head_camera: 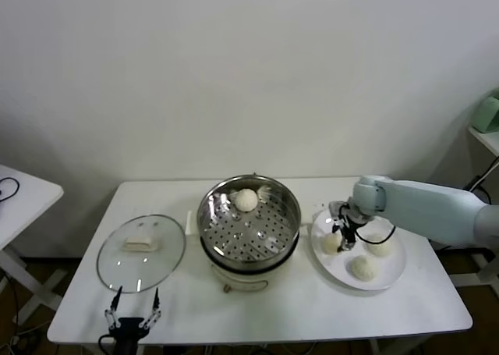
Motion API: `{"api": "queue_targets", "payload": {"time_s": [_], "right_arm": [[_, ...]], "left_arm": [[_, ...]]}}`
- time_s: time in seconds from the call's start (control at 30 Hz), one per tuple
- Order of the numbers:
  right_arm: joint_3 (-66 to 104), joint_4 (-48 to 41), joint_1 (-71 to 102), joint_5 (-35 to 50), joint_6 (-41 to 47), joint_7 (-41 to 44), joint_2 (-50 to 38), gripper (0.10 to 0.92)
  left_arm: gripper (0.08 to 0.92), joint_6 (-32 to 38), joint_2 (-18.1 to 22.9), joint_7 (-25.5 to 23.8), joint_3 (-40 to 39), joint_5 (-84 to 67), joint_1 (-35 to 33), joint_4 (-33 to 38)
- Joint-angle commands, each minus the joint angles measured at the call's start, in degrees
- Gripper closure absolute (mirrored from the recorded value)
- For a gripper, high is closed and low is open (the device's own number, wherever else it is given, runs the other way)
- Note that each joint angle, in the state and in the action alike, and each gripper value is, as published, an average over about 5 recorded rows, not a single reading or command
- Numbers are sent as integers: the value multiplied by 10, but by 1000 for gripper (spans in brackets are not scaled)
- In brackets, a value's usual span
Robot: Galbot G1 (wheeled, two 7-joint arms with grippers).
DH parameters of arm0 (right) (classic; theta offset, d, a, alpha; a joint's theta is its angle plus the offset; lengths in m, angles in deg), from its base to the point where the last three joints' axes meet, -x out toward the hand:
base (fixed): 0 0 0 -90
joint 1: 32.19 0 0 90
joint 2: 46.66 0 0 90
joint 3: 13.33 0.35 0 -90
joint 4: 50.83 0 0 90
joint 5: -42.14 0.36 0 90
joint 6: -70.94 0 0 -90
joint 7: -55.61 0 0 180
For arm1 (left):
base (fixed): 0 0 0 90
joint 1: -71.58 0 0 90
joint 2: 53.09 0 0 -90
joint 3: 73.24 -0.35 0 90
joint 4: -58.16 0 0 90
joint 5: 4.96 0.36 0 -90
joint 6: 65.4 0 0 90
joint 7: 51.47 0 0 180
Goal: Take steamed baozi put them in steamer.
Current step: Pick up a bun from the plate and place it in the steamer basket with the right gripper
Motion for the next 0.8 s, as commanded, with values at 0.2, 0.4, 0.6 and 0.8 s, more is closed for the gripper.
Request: {"api": "queue_targets", "payload": {"time_s": [0.2,0.4,0.6,0.8], "right_arm": [[-97,107,-178,64,-9,19,-45,430],[-208,194,-386,153,-23,59,-60,431],[-229,268,-526,266,-13,75,-27,431],[-133,300,-503,330,42,31,31,431]], "left_arm": [[177,6,5,3,-3,10,-3,2],[177,7,4,3,-2,12,-6,9],[177,8,4,3,-4,17,-5,11],[177,14,3,2,-7,20,-3,11]]}}
